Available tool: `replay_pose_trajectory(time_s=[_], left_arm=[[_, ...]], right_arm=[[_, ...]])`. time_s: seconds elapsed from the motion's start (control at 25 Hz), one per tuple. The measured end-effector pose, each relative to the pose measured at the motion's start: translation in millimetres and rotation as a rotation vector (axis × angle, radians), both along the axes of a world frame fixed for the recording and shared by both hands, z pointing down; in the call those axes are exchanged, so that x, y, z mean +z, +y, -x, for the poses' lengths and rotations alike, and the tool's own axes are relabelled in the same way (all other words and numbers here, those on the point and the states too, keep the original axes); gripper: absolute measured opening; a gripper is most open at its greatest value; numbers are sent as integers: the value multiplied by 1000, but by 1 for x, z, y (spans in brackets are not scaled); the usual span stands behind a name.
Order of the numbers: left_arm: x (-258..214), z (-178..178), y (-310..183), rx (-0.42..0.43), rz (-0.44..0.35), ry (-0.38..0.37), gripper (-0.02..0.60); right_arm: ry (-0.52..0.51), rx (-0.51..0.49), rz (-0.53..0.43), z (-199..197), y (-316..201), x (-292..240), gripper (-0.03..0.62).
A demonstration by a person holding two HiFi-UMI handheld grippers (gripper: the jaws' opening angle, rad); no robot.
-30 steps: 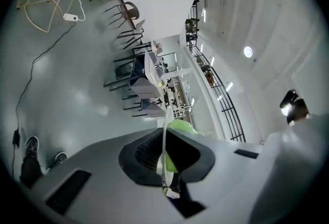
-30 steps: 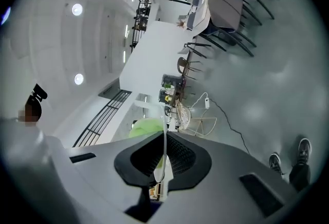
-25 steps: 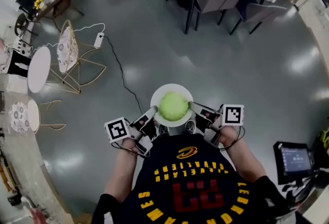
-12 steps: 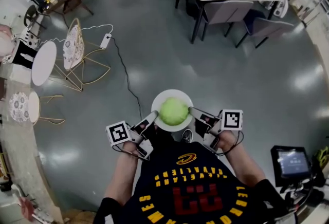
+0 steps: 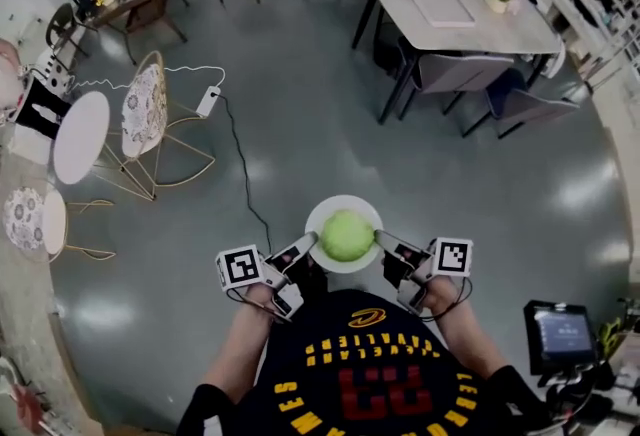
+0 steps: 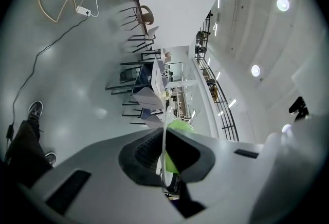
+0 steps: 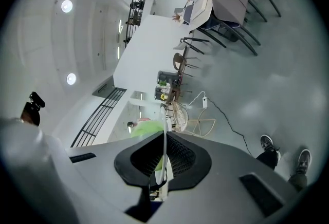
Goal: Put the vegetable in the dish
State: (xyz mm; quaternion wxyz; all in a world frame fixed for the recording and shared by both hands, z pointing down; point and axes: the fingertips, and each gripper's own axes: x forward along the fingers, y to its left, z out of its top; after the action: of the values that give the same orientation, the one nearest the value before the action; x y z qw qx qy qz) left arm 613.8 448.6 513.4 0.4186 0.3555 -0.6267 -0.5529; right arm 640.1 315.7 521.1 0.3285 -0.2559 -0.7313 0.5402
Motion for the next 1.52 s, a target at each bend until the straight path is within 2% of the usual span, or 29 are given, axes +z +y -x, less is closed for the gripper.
replay_pose_trajectory(time_s=[0.32, 0.68, 0.92, 1.12, 1.24, 1.36, 1.52], left_arm=[[-3, 102, 45, 27, -27, 5, 15], [7, 157, 74, 2, -56, 40, 15], [18, 188, 90, -64, -27, 59, 15], [14, 238, 98, -151, -27, 37, 15], [10, 274, 93, -185, -3, 26, 15], [0, 314, 75, -191, 12, 7, 15], [-4, 355, 47, -201, 19, -5, 15]], right_arm=[[9, 42, -22, 97, 46, -10, 20], [70, 27, -19, 153, 76, 1, 20], [65, -53, -18, 197, 88, 13, 20], [16, -137, 7, 259, 99, 12, 20], [7, -169, -23, 299, 89, 8, 20], [22, -166, -1, 336, 72, -1, 20], [-10, -181, -3, 382, 44, -4, 20]])
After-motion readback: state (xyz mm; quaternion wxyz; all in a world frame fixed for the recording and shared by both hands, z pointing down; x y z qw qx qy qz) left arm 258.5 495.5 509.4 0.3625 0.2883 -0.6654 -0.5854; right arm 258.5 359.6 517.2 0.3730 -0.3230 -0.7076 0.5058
